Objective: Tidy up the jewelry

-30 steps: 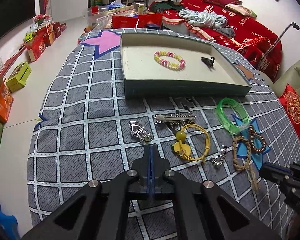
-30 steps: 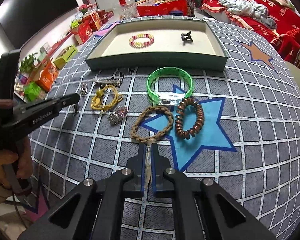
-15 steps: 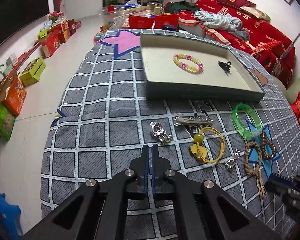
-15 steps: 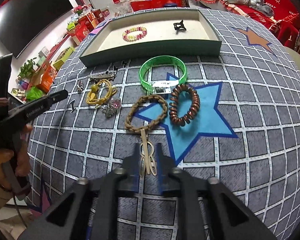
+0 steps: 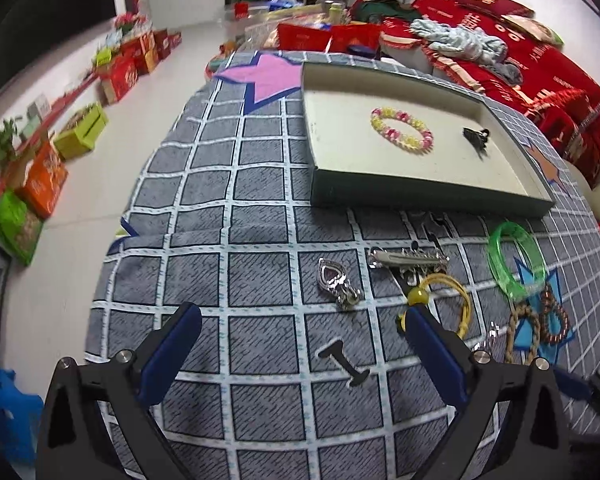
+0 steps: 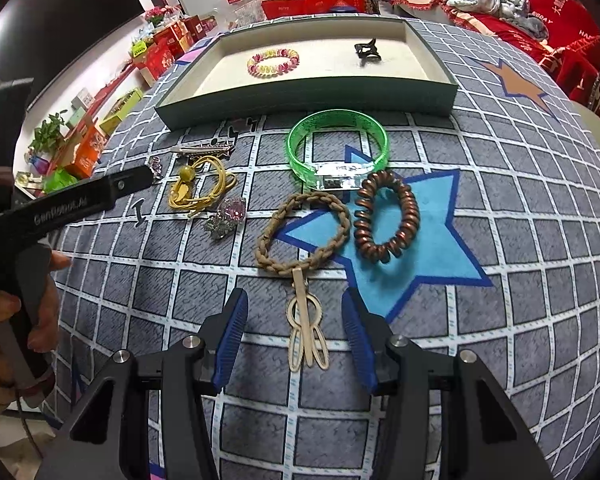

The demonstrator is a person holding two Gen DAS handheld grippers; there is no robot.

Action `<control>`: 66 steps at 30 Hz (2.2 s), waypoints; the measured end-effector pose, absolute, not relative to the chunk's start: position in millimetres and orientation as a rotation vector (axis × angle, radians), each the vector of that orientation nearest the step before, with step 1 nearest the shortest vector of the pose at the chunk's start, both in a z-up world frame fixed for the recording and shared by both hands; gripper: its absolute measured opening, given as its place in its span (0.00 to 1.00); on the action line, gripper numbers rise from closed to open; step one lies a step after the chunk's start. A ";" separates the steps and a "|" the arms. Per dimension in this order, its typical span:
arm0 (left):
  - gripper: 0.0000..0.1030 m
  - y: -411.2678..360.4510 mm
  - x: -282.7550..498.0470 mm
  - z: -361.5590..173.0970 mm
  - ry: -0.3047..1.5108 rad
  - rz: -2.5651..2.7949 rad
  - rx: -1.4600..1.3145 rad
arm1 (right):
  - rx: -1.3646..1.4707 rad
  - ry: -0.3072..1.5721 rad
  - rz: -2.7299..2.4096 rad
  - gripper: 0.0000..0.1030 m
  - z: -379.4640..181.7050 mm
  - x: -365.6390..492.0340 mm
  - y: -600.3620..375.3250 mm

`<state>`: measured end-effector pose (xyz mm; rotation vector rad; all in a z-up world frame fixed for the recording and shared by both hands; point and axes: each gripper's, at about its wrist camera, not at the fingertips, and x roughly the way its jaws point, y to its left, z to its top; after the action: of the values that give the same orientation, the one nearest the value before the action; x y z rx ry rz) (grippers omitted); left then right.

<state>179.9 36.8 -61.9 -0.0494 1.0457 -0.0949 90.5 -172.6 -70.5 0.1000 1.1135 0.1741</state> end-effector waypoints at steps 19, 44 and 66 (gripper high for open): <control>0.31 17.0 187.4 -69.5 1.028 -0.106 0.003 | -0.063 1.088 0.122 0.09 -70.3 85.2 -150.0; 0.31 8.8 189.0 12.2 0.869 -0.342 -0.050 | 0.213 0.929 0.218 0.09 11.8 132.9 -203.1; 0.31 -24.9 315.3 -47.0 1.006 -0.331 0.021 | 0.278 1.065 0.151 0.09 -44.1 290.8 -222.3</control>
<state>315.3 -24.9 -47.0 0.0210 1.0064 -0.3306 290.8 -222.3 -44.1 0.2784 1.0646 0.1512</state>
